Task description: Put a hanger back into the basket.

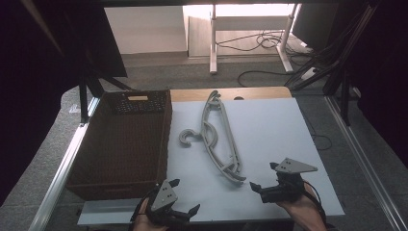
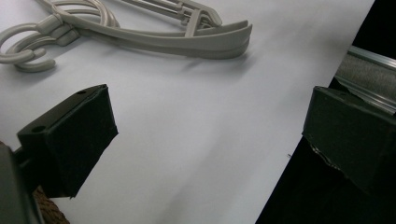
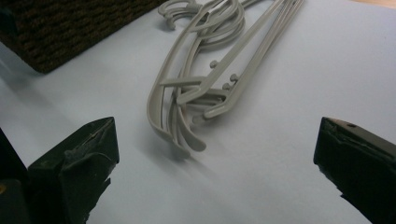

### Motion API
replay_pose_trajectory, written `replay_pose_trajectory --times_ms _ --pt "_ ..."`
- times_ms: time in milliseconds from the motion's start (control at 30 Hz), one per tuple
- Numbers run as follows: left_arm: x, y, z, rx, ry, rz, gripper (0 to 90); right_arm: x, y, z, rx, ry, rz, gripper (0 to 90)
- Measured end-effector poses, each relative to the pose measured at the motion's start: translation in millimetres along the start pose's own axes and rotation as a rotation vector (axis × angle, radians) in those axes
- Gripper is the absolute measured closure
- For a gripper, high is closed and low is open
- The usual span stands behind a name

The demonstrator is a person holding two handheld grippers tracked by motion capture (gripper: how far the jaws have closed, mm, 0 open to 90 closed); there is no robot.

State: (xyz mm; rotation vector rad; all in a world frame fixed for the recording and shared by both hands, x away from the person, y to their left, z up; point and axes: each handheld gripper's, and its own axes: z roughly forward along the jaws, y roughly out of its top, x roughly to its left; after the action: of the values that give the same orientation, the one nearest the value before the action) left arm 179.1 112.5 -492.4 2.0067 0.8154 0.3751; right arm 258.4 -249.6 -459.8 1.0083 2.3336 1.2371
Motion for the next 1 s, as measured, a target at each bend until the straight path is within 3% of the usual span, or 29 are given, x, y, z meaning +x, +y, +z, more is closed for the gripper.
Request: replay_pose_trajectory --times_ms 133,533,767,1000 --pt "-1.1 0.0 -2.2 -0.007 -0.004 -0.007 2.6 -1.2 7.8 2.9 0.002 0.010 0.018 0.2" --pt "-9.0 -1.3 -3.6 -0.007 -0.009 0.008 2.6 0.6 26.9 16.9 0.055 -0.031 -0.030 0.3" --pt "-9.0 -1.4 -3.2 -0.007 -0.003 0.008 2.7 4.2 39.5 28.7 0.079 -0.045 -0.061 10.2" --pt "-9.3 -1.7 -2.1 -0.002 0.001 0.015 2.7 9.3 50.4 47.1 0.133 -0.022 -0.112 15.8"
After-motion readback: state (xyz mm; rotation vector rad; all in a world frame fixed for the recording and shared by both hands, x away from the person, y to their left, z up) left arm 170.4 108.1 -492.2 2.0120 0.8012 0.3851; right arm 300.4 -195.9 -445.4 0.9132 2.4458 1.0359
